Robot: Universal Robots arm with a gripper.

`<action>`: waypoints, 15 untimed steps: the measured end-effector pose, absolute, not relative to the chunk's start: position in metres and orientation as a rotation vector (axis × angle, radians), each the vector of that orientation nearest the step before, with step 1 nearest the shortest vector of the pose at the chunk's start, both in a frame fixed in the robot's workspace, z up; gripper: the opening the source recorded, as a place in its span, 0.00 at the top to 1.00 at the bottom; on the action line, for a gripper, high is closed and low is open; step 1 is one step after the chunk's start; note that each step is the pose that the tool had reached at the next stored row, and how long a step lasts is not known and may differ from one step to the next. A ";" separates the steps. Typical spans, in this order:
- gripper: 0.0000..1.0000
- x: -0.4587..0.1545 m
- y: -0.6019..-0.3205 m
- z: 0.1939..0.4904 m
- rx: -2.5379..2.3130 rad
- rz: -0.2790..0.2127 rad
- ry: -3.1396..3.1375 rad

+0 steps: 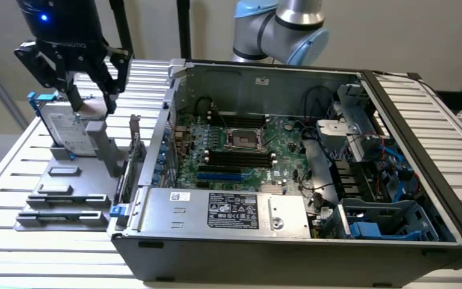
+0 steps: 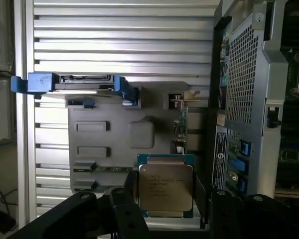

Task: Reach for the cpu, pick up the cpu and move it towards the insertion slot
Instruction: 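Pick up the cpu and move it towards the insertion slot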

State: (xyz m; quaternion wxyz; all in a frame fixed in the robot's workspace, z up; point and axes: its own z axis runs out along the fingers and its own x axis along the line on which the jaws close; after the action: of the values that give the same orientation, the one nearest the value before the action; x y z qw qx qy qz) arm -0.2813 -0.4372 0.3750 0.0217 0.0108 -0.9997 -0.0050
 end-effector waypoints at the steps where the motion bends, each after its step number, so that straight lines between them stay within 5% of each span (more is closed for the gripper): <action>1: 0.45 -0.277 -0.437 0.376 0.033 -0.016 -3.098; 15: 0.45 -0.213 -0.435 0.378 0.034 -0.022 -3.097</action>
State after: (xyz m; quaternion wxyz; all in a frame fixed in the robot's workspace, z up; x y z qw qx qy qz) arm -0.2131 -0.4355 0.3782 0.0221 0.0108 -0.9997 -0.0073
